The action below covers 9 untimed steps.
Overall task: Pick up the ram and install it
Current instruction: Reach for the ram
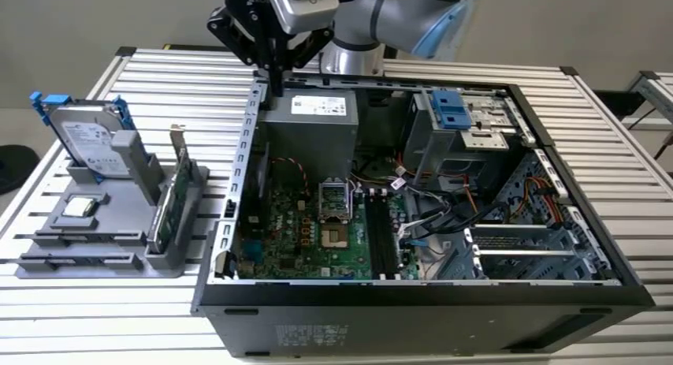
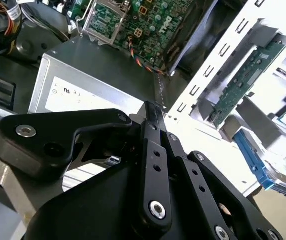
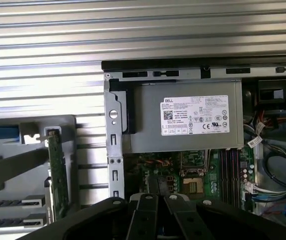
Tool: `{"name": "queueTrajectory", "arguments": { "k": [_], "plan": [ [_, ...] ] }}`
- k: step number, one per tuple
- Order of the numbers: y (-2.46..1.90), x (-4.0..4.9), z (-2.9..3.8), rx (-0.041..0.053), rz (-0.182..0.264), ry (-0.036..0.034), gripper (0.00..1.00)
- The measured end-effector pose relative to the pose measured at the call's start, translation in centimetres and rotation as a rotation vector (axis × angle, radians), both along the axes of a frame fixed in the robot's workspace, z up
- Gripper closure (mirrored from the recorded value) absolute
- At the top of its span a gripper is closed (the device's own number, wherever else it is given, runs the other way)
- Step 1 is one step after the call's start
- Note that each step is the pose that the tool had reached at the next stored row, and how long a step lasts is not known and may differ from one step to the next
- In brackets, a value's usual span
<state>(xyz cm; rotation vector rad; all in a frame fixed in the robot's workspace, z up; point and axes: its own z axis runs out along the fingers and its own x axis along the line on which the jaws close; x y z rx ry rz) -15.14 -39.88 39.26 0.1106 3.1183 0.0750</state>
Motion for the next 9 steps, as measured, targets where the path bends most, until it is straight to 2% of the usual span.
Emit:
{"name": "queueTrajectory", "arguments": {
  "k": [9],
  "plan": [
    [0.00,-0.90,0.00,0.0000,0.000,0.0000,1.00]
  ]
}}
